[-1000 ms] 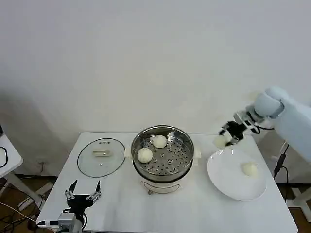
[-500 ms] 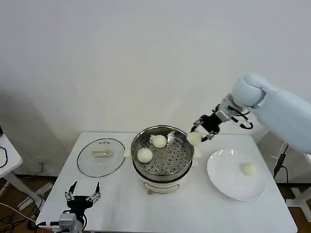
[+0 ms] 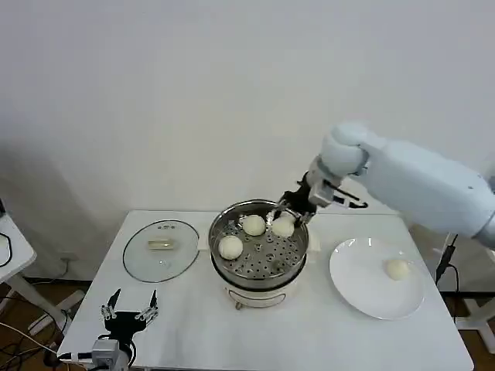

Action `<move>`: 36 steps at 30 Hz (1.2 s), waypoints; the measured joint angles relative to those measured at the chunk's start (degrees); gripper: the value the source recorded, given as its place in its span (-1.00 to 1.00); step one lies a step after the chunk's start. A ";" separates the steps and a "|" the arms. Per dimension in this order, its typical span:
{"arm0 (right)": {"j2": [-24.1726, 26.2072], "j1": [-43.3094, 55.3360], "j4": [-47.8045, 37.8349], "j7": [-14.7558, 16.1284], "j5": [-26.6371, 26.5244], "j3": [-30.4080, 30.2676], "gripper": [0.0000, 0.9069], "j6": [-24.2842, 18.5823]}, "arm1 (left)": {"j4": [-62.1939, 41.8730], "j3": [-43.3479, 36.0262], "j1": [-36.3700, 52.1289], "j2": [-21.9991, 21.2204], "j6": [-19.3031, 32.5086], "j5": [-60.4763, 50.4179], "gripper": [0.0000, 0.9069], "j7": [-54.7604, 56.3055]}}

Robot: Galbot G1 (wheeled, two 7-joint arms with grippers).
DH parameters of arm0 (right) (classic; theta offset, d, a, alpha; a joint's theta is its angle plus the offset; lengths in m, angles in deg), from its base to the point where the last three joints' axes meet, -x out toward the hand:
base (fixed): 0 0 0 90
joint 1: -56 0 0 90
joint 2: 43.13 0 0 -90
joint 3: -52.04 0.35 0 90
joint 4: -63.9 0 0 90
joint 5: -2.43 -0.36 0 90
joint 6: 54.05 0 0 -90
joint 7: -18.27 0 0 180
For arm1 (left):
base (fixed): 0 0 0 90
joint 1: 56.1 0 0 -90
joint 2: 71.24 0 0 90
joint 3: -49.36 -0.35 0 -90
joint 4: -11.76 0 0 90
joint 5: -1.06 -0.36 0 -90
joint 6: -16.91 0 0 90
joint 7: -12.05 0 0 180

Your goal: Take steamed baozi put them in steamer then cover it.

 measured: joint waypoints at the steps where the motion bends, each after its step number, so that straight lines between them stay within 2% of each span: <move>1: -0.70 -0.18 -0.26 -0.14 0.56 -0.35 0.20 -0.38 | -0.09 0.01 0.12 -0.01 0.00 0.00 1.00 0.00; 8: -5.40 -1.93 -1.35 -1.28 3.61 -2.34 0.20 -2.32 | -0.83 0.09 0.29 -0.28 0.08 0.24 1.00 0.19; 16: -8.57 -3.63 -1.63 -2.22 5.17 -3.64 0.22 -3.24 | -1.61 0.13 0.72 -0.12 0.21 0.19 1.00 0.35; 36: -8.54 -4.21 2.38 -1.75 5.59 -5.45 0.22 -2.61 | -2.09 0.35 0.66 -0.16 0.20 0.31 1.00 0.37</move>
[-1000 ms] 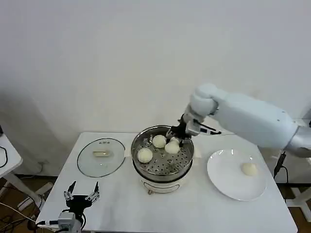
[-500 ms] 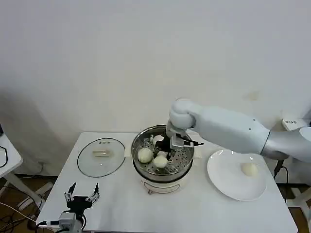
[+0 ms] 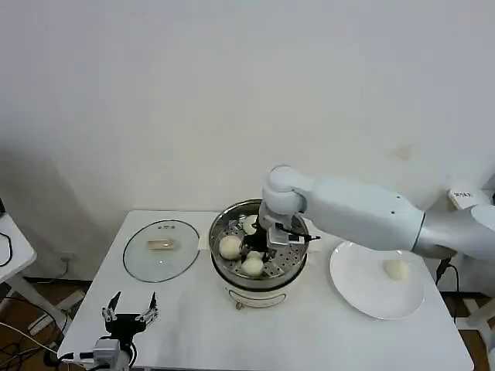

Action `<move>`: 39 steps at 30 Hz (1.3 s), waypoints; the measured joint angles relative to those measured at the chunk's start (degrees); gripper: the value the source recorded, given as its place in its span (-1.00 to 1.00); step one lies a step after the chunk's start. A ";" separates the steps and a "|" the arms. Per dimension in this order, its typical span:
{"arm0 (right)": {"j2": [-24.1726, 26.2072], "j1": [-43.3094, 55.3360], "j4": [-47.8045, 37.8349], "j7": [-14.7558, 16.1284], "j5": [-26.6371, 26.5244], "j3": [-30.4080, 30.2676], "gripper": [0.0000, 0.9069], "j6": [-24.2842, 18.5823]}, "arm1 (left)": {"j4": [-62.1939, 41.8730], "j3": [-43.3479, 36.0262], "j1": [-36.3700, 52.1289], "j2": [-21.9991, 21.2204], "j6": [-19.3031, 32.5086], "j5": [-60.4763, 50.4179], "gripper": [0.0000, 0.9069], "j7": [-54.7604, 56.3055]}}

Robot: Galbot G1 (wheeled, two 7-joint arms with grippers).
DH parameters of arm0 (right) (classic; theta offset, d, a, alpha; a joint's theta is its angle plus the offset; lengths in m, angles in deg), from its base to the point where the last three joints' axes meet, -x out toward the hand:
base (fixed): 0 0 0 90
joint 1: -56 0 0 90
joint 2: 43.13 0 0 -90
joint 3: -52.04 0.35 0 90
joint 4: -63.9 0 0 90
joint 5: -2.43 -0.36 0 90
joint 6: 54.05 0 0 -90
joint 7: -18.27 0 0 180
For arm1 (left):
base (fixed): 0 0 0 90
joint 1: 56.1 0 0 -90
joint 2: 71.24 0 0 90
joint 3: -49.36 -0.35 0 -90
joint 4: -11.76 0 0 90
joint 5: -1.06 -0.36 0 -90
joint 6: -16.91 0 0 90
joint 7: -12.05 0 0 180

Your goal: Take steamed baozi put them in steamer then cover it.

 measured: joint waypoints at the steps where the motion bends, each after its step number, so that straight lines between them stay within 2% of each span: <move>1: 0.19 0.11 0.18 0.11 0.06 -0.01 0.22 0.05 | 0.00 0.00 0.00 -0.01 0.00 0.00 1.00 0.01; 15: 2.34 0.53 3.30 1.40 0.04 0.05 0.22 0.74 | 0.26 -0.27 0.23 -0.37 0.02 -0.05 1.00 0.02; 16: 2.47 0.47 3.50 1.49 -0.03 -0.02 1.00 0.77 | 0.36 -0.25 0.25 -0.34 0.02 -0.05 1.00 0.02; 28: 2.70 0.81 3.65 0.30 -0.30 0.00 1.00 1.94 | 1.21 -0.49 0.17 -0.70 0.03 -0.11 1.00 0.02; 39: 5.33 3.19 2.27 -0.81 -0.13 3.35 1.00 2.77 | 1.71 -0.62 0.26 -0.67 0.04 -0.14 1.00 -0.08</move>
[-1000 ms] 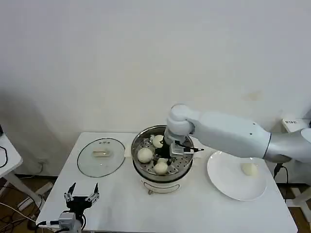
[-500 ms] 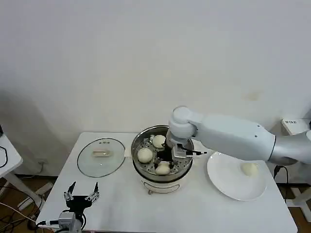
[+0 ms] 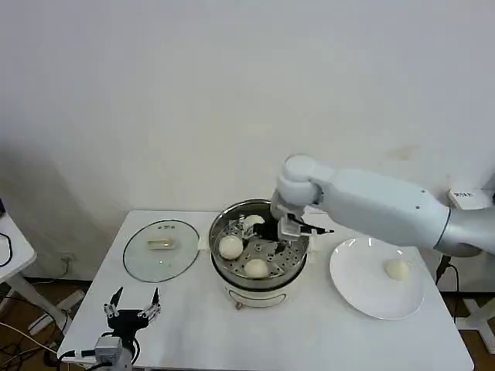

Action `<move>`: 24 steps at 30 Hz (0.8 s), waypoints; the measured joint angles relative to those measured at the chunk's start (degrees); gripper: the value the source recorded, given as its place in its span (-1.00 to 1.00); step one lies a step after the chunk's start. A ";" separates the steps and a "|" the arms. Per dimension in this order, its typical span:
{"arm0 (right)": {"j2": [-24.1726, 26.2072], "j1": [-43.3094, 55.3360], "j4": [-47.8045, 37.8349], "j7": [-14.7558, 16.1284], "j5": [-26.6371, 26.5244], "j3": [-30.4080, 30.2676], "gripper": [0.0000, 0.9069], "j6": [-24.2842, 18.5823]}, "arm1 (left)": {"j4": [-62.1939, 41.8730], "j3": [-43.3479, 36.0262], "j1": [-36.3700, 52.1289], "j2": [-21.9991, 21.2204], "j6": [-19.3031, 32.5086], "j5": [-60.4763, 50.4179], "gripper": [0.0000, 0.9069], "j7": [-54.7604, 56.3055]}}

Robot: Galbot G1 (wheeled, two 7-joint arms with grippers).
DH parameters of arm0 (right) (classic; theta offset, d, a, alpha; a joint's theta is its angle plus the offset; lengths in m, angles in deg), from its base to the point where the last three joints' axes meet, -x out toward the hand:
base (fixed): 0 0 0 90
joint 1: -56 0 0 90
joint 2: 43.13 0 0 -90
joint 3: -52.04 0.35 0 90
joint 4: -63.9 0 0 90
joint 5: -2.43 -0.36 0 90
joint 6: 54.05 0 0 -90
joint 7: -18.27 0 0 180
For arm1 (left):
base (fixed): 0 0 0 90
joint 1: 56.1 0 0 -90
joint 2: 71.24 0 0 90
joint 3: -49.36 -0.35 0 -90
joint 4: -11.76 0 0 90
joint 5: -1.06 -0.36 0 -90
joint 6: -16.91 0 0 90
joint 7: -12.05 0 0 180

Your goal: Take steamed baozi put them in steamer then cover it.

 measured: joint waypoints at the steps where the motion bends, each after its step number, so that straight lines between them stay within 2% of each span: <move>1: 0.47 0.28 0.00 -0.14 -0.10 0.45 1.00 0.25 | 0.12 0.09 -0.06 0.09 -0.01 0.07 1.00 -0.03; 6: 3.86 2.09 0.50 -2.80 -0.56 2.98 1.00 2.68 | 0.77 0.20 -0.05 0.34 -0.07 0.43 1.00 -0.17; 10: 8.04 3.05 1.22 -4.14 -1.99 4.70 1.00 6.31 | 1.30 -0.11 -0.05 0.45 -0.16 0.71 1.00 -0.33; 19: 20.65 2.51 1.29 -4.03 -7.05 5.87 1.00 17.79 | 2.24 -1.12 0.01 0.61 -0.49 0.78 1.00 -0.48; 24: 26.00 1.33 -0.55 -3.57 -8.61 6.04 1.00 24.26 | 2.57 -1.54 -0.35 0.98 -0.49 0.78 1.00 -0.53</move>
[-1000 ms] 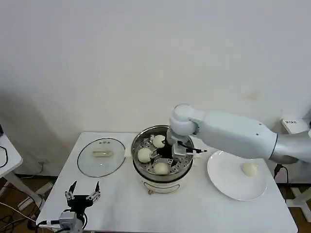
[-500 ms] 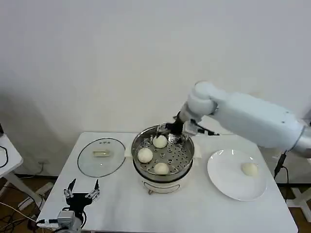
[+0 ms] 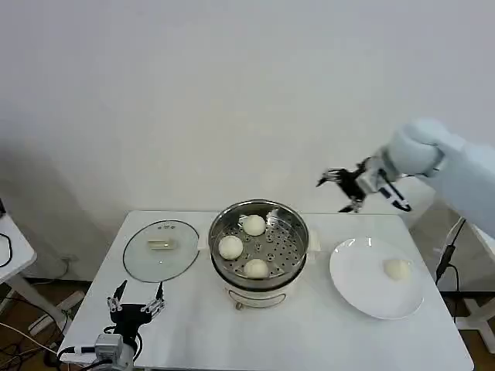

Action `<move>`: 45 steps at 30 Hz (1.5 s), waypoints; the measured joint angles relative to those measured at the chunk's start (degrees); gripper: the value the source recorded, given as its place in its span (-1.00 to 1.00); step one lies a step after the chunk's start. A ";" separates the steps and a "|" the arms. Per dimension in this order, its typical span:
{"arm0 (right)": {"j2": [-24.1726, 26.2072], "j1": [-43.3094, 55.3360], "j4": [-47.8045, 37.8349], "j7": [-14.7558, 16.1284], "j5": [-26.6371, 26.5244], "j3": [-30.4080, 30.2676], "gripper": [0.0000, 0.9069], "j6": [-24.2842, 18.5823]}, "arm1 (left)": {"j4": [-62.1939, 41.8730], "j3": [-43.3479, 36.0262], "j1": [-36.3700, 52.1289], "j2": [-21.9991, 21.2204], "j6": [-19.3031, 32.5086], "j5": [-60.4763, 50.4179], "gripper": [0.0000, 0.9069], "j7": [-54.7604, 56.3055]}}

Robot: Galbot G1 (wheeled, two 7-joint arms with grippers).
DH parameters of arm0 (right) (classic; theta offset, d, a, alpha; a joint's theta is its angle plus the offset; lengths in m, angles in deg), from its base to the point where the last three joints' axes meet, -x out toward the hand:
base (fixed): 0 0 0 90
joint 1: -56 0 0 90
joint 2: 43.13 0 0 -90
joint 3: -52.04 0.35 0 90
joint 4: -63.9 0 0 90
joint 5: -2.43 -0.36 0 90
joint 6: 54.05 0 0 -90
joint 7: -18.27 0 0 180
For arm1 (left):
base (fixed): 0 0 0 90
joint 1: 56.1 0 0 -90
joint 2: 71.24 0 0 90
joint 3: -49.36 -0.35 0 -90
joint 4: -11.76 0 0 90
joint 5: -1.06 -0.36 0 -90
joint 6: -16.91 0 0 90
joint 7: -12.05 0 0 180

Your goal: Take steamed baozi put them in steamer then cover it.

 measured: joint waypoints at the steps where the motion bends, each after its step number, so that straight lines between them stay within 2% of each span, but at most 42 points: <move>1: 0.98 -0.21 -0.37 0.23 -0.09 -0.02 1.00 1.52 | 0.01 0.00 -0.04 0.06 0.00 0.01 1.00 0.00; 5: 3.40 -1.42 -1.83 1.47 -0.42 -0.03 1.00 6.91 | 0.05 0.02 -0.21 0.25 0.00 0.22 1.00 0.05; 10: 4.83 -7.17 -3.46 3.13 -0.54 4.20 1.00 12.85 | 0.37 -0.04 -0.13 -0.14 -0.25 0.58 1.00 0.05; 20: 5.44 -21.01 -5.92 5.41 3.80 13.71 1.00 18.77 | 1.82 0.09 -1.12 -0.29 -0.40 0.50 1.00 -0.18; 27: 5.19 -28.02 -8.13 6.24 6.68 18.12 1.00 19.93 | 2.29 -0.04 -1.60 -0.49 -0.26 0.39 1.00 -0.18; 34: 4.25 -32.22 -10.77 6.88 9.08 21.15 1.00 19.32 | 1.77 0.15 -1.29 -0.29 -0.27 0.33 1.00 -0.26; 45: 0.60 -35.24 -16.61 4.32 12.13 24.82 1.00 17.22 | 1.83 0.27 -1.57 -0.52 -0.26 0.07 1.00 -0.18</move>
